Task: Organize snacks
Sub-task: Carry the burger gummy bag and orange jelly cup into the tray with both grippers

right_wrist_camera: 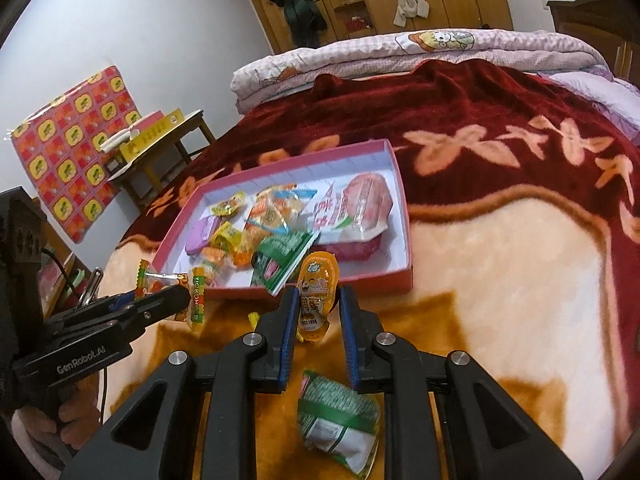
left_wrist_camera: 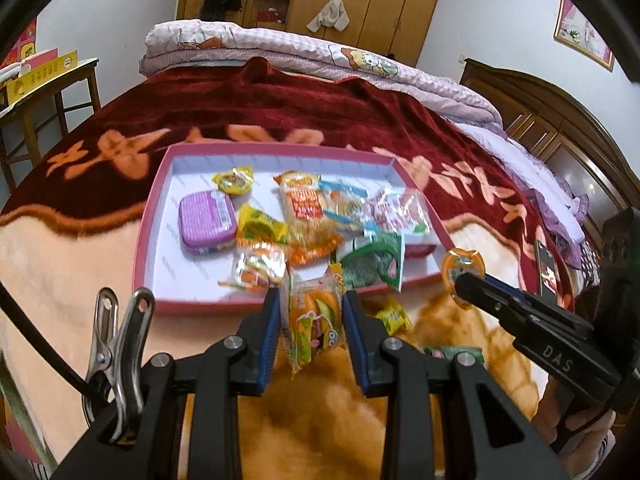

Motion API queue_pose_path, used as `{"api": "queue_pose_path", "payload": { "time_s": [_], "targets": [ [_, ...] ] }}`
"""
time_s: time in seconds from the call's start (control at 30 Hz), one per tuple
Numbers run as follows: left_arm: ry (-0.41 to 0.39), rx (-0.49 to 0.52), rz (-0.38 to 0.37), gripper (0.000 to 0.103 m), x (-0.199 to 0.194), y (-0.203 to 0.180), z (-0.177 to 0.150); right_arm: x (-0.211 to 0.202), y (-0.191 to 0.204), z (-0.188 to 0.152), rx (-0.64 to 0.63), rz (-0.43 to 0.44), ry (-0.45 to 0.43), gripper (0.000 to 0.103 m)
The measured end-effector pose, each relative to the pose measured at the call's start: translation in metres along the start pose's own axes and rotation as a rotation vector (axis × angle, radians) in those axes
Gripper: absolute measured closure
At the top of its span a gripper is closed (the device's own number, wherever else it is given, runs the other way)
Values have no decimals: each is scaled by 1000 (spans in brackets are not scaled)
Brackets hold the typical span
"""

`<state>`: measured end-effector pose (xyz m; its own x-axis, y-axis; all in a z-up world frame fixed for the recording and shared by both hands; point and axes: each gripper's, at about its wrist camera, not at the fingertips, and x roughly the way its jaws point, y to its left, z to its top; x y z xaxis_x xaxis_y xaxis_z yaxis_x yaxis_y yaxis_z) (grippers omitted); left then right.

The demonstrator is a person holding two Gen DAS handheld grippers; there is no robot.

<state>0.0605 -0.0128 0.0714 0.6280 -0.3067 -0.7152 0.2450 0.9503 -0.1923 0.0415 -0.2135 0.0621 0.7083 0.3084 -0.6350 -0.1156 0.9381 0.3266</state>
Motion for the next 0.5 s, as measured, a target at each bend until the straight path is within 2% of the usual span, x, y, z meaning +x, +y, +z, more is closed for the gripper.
{"api": "queue_pose_path", "payload": {
  "time_s": [0.5],
  "targets": [
    [-1,20,9,72,38,-4,25,20,-15,23,7,-60,-17,81]
  ]
}}
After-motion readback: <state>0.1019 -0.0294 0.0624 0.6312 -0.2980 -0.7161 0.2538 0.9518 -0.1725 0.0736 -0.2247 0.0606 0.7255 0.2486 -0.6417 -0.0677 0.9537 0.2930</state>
